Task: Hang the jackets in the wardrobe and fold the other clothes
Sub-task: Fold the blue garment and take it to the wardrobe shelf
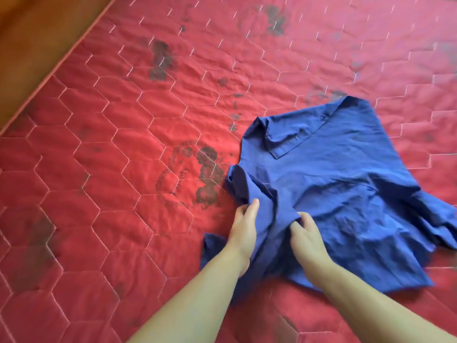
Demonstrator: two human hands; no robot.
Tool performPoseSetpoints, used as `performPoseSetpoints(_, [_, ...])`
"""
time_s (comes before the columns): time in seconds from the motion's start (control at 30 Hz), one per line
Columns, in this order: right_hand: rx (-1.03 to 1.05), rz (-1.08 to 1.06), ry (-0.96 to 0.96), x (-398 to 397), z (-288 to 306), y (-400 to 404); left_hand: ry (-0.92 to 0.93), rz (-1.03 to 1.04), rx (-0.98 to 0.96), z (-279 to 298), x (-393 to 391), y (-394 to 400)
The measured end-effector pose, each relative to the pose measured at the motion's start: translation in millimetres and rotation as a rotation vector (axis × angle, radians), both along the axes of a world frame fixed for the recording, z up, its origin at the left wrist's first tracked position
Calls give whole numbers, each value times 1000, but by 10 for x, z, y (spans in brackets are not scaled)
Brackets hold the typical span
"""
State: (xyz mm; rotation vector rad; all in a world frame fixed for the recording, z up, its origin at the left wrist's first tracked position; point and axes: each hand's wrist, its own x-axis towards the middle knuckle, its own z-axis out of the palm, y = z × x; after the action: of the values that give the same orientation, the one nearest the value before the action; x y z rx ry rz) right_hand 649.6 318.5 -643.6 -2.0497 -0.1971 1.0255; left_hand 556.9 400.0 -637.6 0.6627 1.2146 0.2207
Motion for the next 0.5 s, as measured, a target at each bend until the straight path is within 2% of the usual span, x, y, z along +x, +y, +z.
performPoseSetpoints(0.07, [31,-82,67,185,160,-154,179,-8,31,-1,155,-126])
performPoseSetpoints(0.1, [55,-108,115,254,244,-234,212,0,7,14,218,-180])
performPoseSetpoints(0.23, [26,-67,265,487,443,-690,50,140,-218,135,439,-417])
performPoseSetpoints(0.43, [-32,-209,270,1022,725,-1735,22,-12,42,372,912,-996])
performPoseSetpoints(0.5, [-63,-102,215,1266,915,-2143,7,-88,127,643,1157,-1281])
